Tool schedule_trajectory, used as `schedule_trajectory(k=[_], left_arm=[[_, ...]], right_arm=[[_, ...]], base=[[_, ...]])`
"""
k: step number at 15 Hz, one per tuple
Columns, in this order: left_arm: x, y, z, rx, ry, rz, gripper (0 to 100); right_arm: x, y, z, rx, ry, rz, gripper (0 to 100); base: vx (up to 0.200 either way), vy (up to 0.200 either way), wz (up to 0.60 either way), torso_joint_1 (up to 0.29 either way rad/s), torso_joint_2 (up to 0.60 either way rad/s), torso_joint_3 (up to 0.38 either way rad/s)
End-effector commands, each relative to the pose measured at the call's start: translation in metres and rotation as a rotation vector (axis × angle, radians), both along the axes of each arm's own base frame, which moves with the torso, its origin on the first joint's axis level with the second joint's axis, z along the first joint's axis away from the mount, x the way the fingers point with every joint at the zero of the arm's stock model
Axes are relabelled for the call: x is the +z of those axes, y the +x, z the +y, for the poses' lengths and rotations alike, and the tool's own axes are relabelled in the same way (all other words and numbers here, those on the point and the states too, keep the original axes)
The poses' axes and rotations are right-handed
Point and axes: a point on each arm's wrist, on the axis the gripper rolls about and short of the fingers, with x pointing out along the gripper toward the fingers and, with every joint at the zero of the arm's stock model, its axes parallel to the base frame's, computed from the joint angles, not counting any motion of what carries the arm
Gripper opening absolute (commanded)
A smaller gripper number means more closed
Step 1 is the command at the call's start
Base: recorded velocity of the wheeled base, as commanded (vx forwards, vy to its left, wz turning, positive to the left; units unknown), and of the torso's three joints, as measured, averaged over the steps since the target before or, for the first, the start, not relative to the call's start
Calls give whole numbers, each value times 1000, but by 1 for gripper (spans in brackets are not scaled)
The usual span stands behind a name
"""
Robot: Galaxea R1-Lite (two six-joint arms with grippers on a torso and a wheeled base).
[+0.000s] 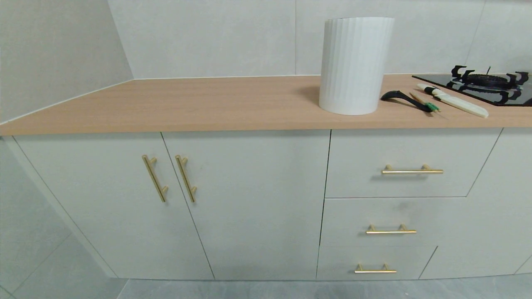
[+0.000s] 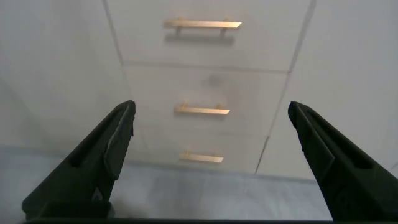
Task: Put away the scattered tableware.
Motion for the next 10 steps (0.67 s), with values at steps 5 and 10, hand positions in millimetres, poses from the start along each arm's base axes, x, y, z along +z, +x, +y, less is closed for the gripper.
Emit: schedule_trajectory(k=[5, 10], left_arm=[[0, 0, 0, 0, 0, 1, 100], [0, 0, 0, 0, 0, 2, 100]], right_arm=[[30, 130, 20, 77, -49, 473, 100], [-4, 198, 30, 74, -68, 578, 100]], base=[[0, 0, 0, 0, 0, 0], [0, 0, 0, 0, 0, 0]])
